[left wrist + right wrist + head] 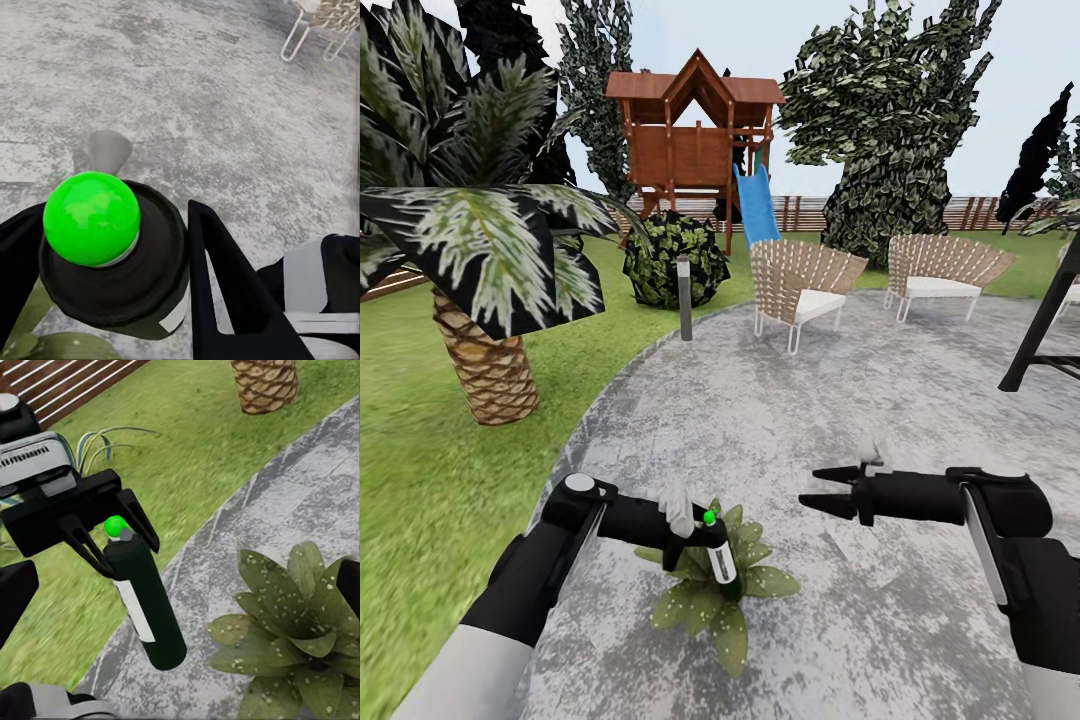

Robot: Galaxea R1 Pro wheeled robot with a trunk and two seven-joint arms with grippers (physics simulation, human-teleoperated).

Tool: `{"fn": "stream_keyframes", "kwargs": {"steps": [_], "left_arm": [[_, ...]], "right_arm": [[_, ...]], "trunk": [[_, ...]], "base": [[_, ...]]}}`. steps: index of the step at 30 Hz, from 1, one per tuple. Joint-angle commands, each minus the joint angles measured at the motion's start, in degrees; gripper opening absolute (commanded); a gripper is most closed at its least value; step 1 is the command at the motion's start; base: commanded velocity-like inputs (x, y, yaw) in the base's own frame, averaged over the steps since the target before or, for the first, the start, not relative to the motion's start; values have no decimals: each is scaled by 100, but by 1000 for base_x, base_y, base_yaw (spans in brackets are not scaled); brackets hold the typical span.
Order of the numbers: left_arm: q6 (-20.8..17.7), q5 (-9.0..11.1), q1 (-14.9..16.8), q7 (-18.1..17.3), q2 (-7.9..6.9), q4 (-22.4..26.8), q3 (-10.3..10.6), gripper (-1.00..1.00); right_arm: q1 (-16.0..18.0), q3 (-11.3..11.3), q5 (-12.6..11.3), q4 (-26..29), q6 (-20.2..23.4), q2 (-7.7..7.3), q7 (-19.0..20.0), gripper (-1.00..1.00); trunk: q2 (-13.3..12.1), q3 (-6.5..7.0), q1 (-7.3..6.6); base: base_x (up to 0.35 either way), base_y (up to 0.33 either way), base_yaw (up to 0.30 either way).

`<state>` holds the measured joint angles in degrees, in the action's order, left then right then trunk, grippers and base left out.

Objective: Pick up the pesticide atomizer in the garden and spray insectifuge to fully cover both potted plants in the garden.

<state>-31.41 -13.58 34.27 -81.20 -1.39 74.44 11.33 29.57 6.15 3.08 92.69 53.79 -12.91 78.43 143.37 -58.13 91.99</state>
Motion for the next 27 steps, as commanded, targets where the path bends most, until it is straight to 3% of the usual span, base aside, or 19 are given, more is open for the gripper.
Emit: {"fn": "stream_keyframes", "kwargs": {"steps": [1,6,9,17,18,27], "left_arm": [[-61,-20,4,-38,-2,8,5,-100],[-53,-7,14,-45,30,-4,14,-100],[120,20,43,-40,87,-73,23,-100],[418,-36,246,-39,514,-712,62,-100],[430,-37,265,-38,540,-750,69,-100],[445,-38,310,-45,741,-817,88,-100]], "right_arm": [[5,0,34,4,54,0,52,100],[3,-29,34,4,56,5,59,100],[0,-206,37,3,60,8,57,100],[-4,-485,43,4,53,8,51,100],[-4,-503,43,4,53,8,50,-100],[-4,-598,43,4,52,17,35,-100]], "trunk": [[2,-6,-1],[2,-6,-1],[2,-6,-1],[2,-6,-1],[2,-6,-1],[2,-6,-1]], "base": [[0,0,0],[0,0,0],[0,0,0],[0,0,0],[0,0,0],[0,0,0]]}}
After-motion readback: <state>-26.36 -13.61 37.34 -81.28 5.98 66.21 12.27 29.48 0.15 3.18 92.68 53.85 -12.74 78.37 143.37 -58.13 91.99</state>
